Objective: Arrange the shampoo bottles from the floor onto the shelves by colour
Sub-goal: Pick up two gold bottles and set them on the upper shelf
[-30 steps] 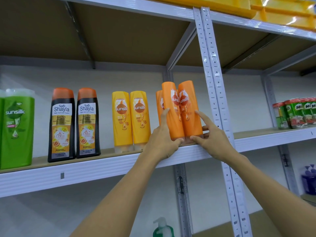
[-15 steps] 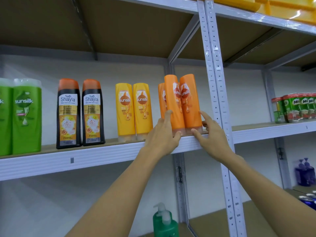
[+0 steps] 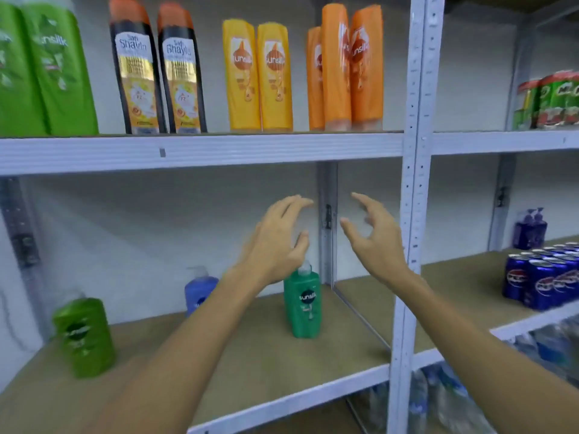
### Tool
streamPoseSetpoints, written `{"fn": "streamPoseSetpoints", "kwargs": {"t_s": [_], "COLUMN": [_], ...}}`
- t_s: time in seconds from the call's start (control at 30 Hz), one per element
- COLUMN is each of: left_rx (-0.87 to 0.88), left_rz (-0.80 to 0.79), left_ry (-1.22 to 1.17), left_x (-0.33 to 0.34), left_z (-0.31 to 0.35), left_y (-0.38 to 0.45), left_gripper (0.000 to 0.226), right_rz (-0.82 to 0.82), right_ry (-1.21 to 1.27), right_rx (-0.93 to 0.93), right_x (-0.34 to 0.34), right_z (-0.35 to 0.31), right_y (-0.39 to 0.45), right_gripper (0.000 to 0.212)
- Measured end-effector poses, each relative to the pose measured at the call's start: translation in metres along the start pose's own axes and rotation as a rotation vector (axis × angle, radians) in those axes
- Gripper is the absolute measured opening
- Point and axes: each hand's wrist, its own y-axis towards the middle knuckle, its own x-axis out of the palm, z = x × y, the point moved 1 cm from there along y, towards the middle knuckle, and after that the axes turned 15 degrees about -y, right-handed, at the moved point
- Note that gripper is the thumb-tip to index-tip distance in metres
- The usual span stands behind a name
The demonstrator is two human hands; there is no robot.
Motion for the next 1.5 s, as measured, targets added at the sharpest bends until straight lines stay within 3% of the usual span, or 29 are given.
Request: {"fn": "streamPoseSetpoints", "kwargs": {"t_s": [0.1, 0.37, 0.73, 1.0, 1.2, 1.5], "left_rx": [-0.208, -0.539, -0.875, -1.176, -1.337, -1.426], "left_rz": [-0.043, -0.176, -0.304, -0.433, -0.541, -0.727], "left_ry": [-0.053, -0.19, -0.275, -0.336, -0.383, -0.309], "left_x": [0.018, 0.067, 0.121, 0.154, 0.187, 0.237], "left_z": [-0.018, -0.061, -0.093, -0.117, -0.122, -0.13], "left_y": [-0.064, -0.226, -0.395, -0.503, -0.568, -0.63], "left_gripper": [0.048, 0.052, 0.048, 0.049, 0.053, 0.058], "right_rz": [-0.106, -0.358, -0.665, -0.95, -1.086, -1.232], "right_ry": [0.03, 0.049, 0.047, 0.108, 0.069, -0.106], "right_rx": [0.065, 0.171, 0.359, 0.617, 0.754, 0.854], "right_x": [0.024, 0.083, 0.127, 0.157, 0.161, 0.146], "right_z": [0.005, 0.021, 0.048, 0.082, 0.108, 0.141], "right_y": [-0.057, -0.217, -0.397, -0.493, -0.546, -0.618], "right_gripper": [0.051, 0.053, 0.05, 0.065, 0.067, 0.065]}}
